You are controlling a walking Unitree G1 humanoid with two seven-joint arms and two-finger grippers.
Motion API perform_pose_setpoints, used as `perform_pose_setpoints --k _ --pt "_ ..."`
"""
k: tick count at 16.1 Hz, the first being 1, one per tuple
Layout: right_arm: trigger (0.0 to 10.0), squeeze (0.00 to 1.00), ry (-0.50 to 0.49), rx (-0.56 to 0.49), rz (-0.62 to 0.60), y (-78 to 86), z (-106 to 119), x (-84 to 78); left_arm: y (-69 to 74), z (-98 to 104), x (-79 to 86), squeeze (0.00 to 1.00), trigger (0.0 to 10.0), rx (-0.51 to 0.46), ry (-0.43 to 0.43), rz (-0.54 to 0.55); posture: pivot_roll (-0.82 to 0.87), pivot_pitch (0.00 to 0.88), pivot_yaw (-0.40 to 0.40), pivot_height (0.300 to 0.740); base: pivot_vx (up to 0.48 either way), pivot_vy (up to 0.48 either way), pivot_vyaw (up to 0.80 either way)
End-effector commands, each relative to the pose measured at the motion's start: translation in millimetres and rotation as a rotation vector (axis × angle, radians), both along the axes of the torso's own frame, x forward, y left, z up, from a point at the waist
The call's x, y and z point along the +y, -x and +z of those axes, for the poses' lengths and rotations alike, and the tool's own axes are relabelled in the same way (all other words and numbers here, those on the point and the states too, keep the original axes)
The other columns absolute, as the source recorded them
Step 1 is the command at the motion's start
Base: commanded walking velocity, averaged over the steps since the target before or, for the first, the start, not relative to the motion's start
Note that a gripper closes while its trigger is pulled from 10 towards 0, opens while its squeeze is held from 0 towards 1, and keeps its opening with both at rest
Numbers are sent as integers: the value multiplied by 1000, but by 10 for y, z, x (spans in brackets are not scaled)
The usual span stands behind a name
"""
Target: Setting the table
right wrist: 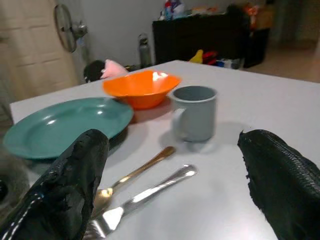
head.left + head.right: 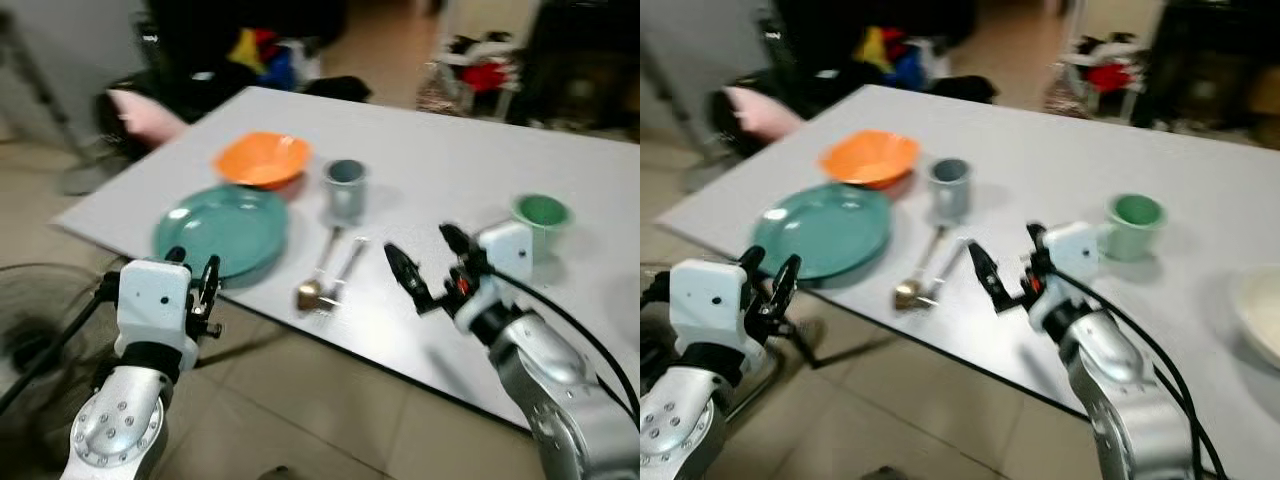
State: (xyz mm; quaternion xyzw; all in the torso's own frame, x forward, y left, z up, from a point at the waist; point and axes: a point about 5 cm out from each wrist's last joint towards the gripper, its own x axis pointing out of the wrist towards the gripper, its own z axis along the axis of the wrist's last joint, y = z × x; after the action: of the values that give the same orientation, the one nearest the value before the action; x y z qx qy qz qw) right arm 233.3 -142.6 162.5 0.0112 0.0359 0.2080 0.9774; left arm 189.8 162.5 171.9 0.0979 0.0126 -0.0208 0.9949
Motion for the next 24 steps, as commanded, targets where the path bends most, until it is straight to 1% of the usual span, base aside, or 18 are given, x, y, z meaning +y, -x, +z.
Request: perform_pose_setpoints --k 1,4,6,7,10,12,17,20,22,23,24 --pt "10000 0 -16 -10 22 10 34 42 -5 5 15 0 10000 1 -15 -2 -43 6 69 740 0 0 800" --pt "10000 0 -29 -13 52 15 46 64 27 -4 0 0 10000 15 -8 -12 -39 10 69 740 0 186 800" --pt "10000 0 -27 -11 55 16 37 48 38 -2 8 0 10000 18 -12 -10 -34 6 66 740 0 300 800" --pt "10000 0 -23 1 61 15 -1 38 45 -9 19 0 10000 20 -13 3 -16 15 53 740 0 289 800" --pt "10000 0 -26 26 64 20 -55 49 117 -15 46 0 10000 37 -13 26 -2 30 46 740 0 0 800" --pt "10000 0 -21 46 73 33 -121 16 163 -20 30 0 10000 41 -16 31 8 27 46 740 0 0 800" --pt "10000 0 -33 47 100 31 -143 29 174 -11 52 0 10000 47 -6 37 24 31 40 740 0 0 800" --pt "10000 0 -44 51 113 51 -143 35 227 -10 46 0 10000 54 4 50 29 33 39 740 0 304 800" --pt "10000 0 -53 58 98 39 -164 13 219 -10 37 0 10000 56 -10 42 34 26 38 740 0 311 800" --pt "10000 0 -68 57 74 19 -167 17 196 14 57 0 10000 46 -15 45 31 22 39 740 0 311 0" --pt "10000 0 -74 79 21 -13 -193 -1 168 30 82 0 10000 38 -23 48 34 18 42 740 0 319 0"
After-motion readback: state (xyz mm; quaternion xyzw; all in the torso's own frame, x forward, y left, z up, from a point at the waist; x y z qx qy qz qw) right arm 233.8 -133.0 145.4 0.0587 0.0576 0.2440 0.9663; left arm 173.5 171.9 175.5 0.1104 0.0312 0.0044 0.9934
